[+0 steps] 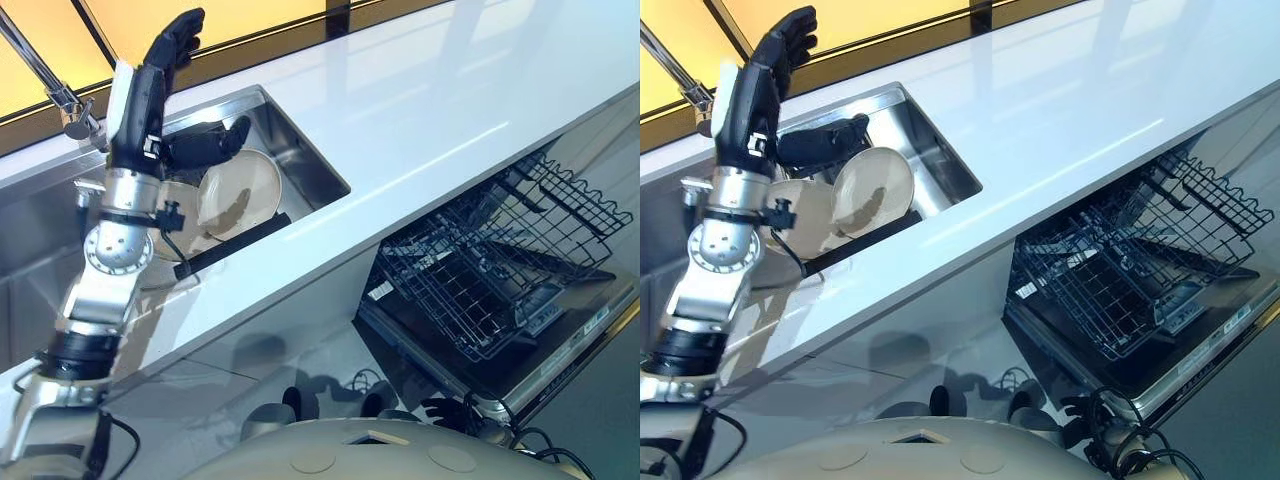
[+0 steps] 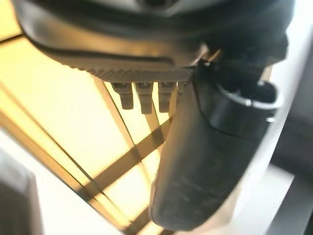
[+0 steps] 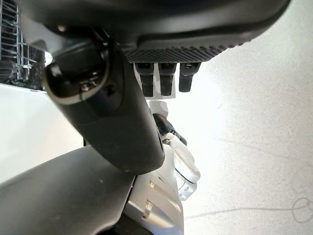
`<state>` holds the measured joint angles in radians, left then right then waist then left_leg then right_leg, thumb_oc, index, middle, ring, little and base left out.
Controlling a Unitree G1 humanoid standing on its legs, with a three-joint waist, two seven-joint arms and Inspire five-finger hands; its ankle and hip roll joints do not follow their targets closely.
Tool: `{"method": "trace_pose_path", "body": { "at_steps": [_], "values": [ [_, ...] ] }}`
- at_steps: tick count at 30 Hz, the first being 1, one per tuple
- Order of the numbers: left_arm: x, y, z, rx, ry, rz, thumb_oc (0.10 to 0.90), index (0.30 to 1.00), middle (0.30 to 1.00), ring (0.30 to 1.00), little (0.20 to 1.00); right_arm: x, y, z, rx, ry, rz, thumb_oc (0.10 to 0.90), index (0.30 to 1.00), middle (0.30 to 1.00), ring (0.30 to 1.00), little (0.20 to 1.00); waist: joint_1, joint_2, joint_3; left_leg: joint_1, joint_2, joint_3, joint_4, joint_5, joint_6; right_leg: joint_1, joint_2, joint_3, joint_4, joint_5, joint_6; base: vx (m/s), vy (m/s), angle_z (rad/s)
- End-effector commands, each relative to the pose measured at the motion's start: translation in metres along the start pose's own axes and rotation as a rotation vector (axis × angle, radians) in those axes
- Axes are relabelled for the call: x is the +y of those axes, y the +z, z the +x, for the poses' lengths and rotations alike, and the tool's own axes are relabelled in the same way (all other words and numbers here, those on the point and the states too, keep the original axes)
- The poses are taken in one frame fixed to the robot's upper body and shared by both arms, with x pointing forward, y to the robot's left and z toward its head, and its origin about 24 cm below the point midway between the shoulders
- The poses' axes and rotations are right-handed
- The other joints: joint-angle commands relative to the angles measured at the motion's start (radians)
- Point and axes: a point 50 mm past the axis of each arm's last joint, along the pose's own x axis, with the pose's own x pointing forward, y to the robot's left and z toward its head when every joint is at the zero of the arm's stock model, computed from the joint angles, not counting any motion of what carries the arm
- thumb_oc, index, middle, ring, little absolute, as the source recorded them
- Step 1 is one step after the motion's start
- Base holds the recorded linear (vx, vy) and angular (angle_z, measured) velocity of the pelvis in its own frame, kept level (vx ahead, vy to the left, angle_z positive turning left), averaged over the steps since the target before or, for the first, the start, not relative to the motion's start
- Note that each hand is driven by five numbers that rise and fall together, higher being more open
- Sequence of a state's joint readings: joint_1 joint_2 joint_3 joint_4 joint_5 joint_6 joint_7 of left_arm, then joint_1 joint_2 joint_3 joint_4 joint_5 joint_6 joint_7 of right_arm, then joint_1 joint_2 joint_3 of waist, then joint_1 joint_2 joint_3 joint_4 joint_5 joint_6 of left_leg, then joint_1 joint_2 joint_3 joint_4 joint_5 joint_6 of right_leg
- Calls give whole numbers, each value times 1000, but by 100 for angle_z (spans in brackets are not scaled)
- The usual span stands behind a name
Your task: Pick up plates and place into dishwasher.
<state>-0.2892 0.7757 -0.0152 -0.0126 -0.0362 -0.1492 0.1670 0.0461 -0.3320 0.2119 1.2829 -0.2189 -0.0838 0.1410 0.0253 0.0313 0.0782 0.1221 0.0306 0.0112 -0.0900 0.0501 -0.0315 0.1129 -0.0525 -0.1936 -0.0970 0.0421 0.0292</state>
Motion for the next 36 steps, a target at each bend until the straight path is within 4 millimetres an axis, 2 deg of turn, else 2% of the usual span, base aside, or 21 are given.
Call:
{"method": "trace_pose_path", "body": {
  "at_steps": [1, 8, 17, 24, 36],
  "values": [
    [47, 8, 37, -18, 152, 118, 800, 900, 900, 900, 900, 0, 11, 2, -19, 31, -40, 800, 900, 900, 900, 900, -23, 28, -39, 0, -65, 39, 48, -125, 47, -10, 63, 25, 138, -193, -1, 46, 82, -22],
    [75, -32, 38, 221, 99, 173, 800, 900, 900, 900, 900, -4, 6, 0, 4, 21, -46, 800, 900, 900, 900, 900, -38, 41, -31, 5, -75, 48, 57, -134, 60, -10, 56, 40, 143, -190, 11, 52, 85, -9],
    [90, -53, 37, 375, 33, 136, 800, 900, 900, 900, 900, -6, 3, -1, 11, -2, -66, 800, 900, 900, 900, 900, -55, 49, -7, 6, -88, 60, 46, -138, 75, -31, 41, 57, 151, -176, 37, 53, 95, -3],
    [87, -55, 38, 386, -28, 114, 800, 900, 900, 900, 900, -10, 4, -2, -1, -24, -69, 800, 900, 900, 900, 900, -60, 47, 22, -9, -97, 73, 44, -140, 92, -73, 30, 74, 176, -165, 59, 23, 87, -3],
    [73, -47, 52, 349, -26, -109, 800, 900, 900, 900, 900, -23, 20, -2, -53, -52, -67, 800, 900, 900, 900, 900, -63, 33, 94, -71, -107, 99, 80, -144, 109, -159, 20, 107, 224, -141, 85, -9, 42, -6]
  ]
}}
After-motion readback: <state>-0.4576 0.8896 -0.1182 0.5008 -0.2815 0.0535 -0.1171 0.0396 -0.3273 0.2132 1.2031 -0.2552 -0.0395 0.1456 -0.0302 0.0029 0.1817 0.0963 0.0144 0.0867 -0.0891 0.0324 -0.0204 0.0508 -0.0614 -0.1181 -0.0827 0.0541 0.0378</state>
